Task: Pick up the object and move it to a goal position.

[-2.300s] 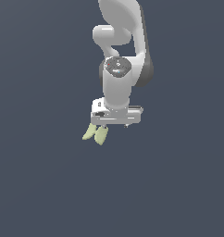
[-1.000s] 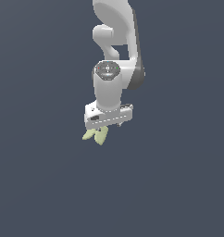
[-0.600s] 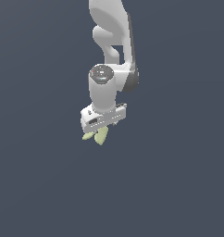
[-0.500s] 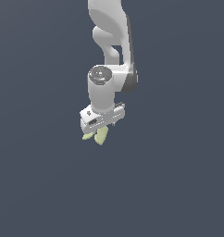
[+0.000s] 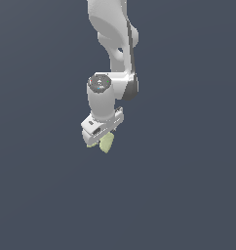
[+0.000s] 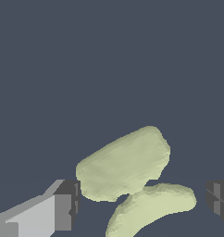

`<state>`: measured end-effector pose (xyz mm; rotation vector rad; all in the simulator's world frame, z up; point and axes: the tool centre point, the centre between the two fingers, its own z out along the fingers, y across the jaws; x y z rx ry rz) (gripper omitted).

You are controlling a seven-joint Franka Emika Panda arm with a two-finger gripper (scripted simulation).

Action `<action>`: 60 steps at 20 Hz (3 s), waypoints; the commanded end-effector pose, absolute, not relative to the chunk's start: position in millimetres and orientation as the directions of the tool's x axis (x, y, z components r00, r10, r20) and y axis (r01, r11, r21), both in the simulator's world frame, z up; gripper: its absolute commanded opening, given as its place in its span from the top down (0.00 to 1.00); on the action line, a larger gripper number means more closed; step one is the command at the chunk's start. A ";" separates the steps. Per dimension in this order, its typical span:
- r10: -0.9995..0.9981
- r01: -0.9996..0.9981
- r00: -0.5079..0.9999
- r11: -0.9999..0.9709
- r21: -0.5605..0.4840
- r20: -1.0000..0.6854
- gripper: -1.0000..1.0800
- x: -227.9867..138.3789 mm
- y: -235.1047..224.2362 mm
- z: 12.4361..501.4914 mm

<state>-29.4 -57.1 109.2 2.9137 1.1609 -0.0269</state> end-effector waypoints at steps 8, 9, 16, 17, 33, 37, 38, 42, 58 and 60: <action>0.836 0.836 0.549 -0.549 -0.003 -0.011 0.04 -39.8 -74.7 91.9; 0.849 0.849 0.529 -0.529 -0.003 -0.010 0.04 -40.9 -76.4 90.2; 0.912 0.912 0.410 -0.410 -0.002 -0.004 0.04 -47.4 -85.7 80.6; 0.918 0.918 0.397 -0.397 -0.001 -0.003 0.04 -48.1 -86.6 79.6; 0.944 0.944 0.330 -0.330 0.000 0.000 0.04 -52.0 -91.2 69.4; 0.944 0.944 0.329 -0.329 0.000 0.000 0.04 -52.6 -91.2 53.8; 0.945 0.945 0.328 -0.328 0.000 0.000 0.04 -52.8 -91.1 48.4; 0.945 0.945 0.327 -0.327 0.000 0.000 0.04 -53.0 -91.2 31.3; 0.946 0.946 0.324 -0.324 0.012 -0.001 1.00 -48.7 -92.6 33.8; 0.946 0.946 0.324 -0.324 0.012 -0.001 1.00 -48.2 -92.0 34.9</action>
